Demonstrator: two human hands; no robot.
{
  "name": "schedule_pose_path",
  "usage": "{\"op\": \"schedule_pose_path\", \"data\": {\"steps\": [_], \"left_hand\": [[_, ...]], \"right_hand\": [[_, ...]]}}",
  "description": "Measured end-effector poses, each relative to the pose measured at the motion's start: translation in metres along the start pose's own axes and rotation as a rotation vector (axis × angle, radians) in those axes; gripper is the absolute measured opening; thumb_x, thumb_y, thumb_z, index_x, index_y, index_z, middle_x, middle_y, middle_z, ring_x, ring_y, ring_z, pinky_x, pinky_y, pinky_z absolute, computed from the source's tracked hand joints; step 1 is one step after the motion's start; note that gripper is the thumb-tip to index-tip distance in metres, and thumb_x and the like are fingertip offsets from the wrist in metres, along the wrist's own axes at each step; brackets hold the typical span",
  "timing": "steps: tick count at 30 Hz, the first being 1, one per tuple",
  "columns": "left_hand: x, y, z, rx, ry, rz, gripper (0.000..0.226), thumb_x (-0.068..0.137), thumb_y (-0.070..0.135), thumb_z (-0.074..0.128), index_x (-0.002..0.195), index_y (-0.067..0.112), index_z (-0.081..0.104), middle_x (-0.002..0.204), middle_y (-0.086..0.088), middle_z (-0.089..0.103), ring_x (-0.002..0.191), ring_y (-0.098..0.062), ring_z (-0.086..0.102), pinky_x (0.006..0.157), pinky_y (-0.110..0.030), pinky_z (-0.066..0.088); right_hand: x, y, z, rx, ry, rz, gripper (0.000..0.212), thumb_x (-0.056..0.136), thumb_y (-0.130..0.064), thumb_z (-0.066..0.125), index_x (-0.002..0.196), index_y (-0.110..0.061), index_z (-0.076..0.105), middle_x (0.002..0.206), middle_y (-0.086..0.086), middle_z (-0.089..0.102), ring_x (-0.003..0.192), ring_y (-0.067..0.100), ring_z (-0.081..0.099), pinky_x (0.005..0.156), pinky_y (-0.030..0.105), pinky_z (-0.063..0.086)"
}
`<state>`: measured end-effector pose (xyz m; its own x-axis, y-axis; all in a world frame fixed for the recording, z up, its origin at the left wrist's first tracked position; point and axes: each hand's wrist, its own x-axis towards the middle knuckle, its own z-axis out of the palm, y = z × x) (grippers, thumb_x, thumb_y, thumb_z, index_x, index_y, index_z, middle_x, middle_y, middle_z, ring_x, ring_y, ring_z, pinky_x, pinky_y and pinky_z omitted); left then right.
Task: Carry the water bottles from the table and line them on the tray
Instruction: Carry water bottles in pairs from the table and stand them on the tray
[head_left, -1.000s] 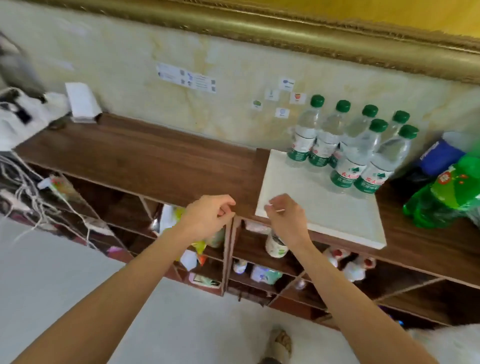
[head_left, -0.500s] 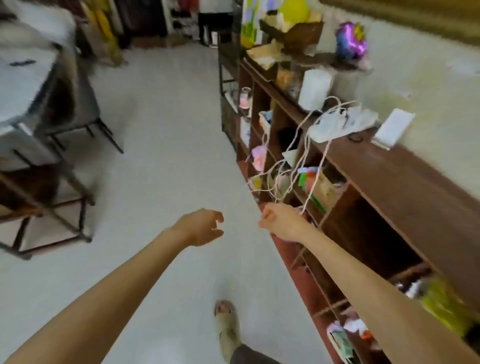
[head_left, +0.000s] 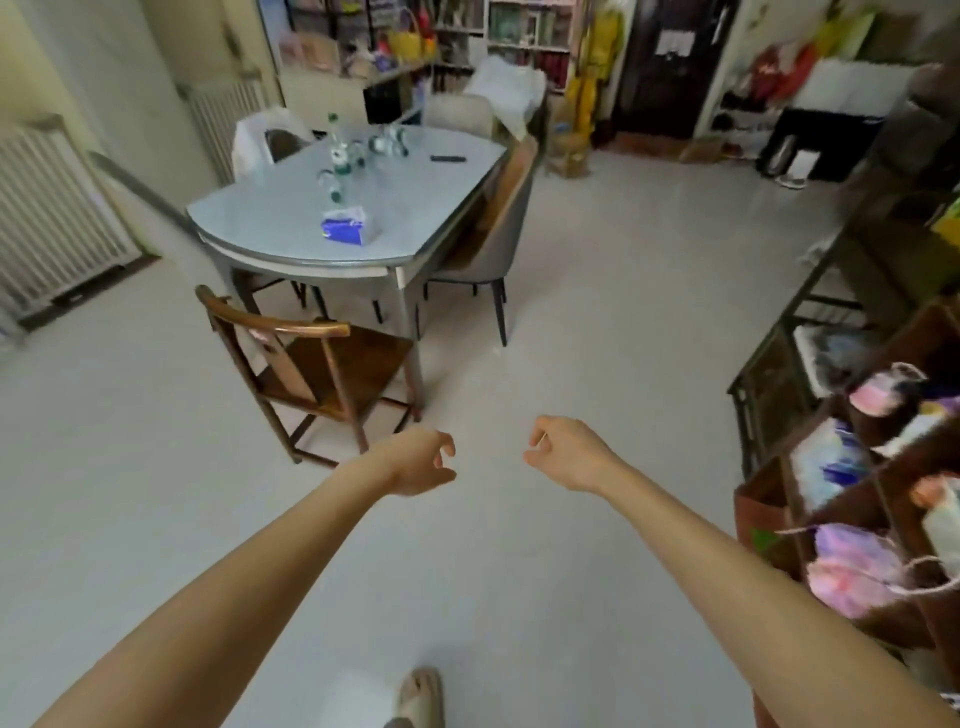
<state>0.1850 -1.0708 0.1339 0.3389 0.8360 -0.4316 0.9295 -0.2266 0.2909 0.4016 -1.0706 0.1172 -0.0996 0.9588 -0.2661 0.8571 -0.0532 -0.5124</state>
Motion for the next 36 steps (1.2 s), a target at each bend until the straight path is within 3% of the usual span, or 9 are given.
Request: {"op": "schedule_pose_path", "data": {"steps": [3, 9, 14, 20, 30, 36], "left_hand": [[0.063, -0.038, -0.036, -0.072, 0.013, 0.005, 0.04, 0.095, 0.031, 0.056, 0.132, 0.016, 0.052, 0.123, -0.003, 0.064, 0.109, -0.02, 0.062, 0.095, -0.035, 0.049], [0.193, -0.094, -0.134, -0.041, -0.029, 0.032, 0.039, 0.095, 0.031, 0.057, 0.131, 0.016, 0.055, 0.124, -0.003, 0.065, 0.112, -0.02, 0.061, 0.1, -0.037, 0.047], [0.308, -0.107, -0.208, -0.001, -0.011, 0.079, 0.036, 0.095, 0.03, 0.055, 0.129, 0.017, 0.054, 0.121, -0.002, 0.065, 0.109, -0.019, 0.061, 0.095, -0.032, 0.047], [0.463, -0.114, -0.259, 0.021, -0.071, 0.087, 0.039, 0.095, 0.035, 0.056, 0.13, 0.019, 0.053, 0.123, -0.001, 0.064, 0.112, -0.018, 0.06, 0.101, -0.036, 0.046], [0.662, -0.158, -0.373, -0.168, 0.043, -0.102, 0.037, 0.095, 0.033, 0.056, 0.128, 0.017, 0.057, 0.122, -0.002, 0.066, 0.113, -0.02, 0.06, 0.099, -0.034, 0.046], [0.725, -0.252, -0.411, -0.301, 0.14, -0.268, 0.036, 0.095, 0.032, 0.057, 0.127, 0.015, 0.057, 0.122, -0.003, 0.065, 0.112, -0.021, 0.059, 0.098, -0.033, 0.046]], "right_hand": [[0.085, -0.015, -0.008, -0.019, 0.002, -0.027, 0.023, 0.087, -0.028, 0.062, 0.105, -0.012, 0.06, 0.109, 0.011, 0.067, 0.099, 0.029, 0.062, 0.084, 0.035, 0.052], [0.235, -0.036, -0.051, 0.005, 0.012, 0.016, 0.022, 0.087, -0.028, 0.062, 0.103, -0.013, 0.059, 0.101, 0.006, 0.064, 0.092, 0.025, 0.06, 0.083, 0.034, 0.052], [0.346, -0.033, -0.097, 0.059, 0.043, 0.066, 0.022, 0.085, -0.029, 0.062, 0.101, -0.014, 0.061, 0.098, 0.004, 0.065, 0.093, 0.024, 0.062, 0.082, 0.033, 0.052], [0.505, 0.004, -0.146, 0.072, 0.009, 0.086, 0.025, 0.086, -0.027, 0.064, 0.106, -0.012, 0.061, 0.106, 0.006, 0.065, 0.099, 0.024, 0.061, 0.086, 0.029, 0.049], [0.789, -0.019, -0.243, -0.098, -0.089, -0.133, 0.019, 0.088, -0.025, 0.062, 0.099, -0.009, 0.062, 0.104, 0.01, 0.066, 0.099, 0.028, 0.061, 0.085, 0.037, 0.05], [0.938, -0.088, -0.222, -0.143, -0.185, -0.297, 0.022, 0.088, -0.027, 0.062, 0.104, -0.013, 0.062, 0.104, 0.005, 0.066, 0.1, 0.023, 0.06, 0.082, 0.03, 0.047]]}}
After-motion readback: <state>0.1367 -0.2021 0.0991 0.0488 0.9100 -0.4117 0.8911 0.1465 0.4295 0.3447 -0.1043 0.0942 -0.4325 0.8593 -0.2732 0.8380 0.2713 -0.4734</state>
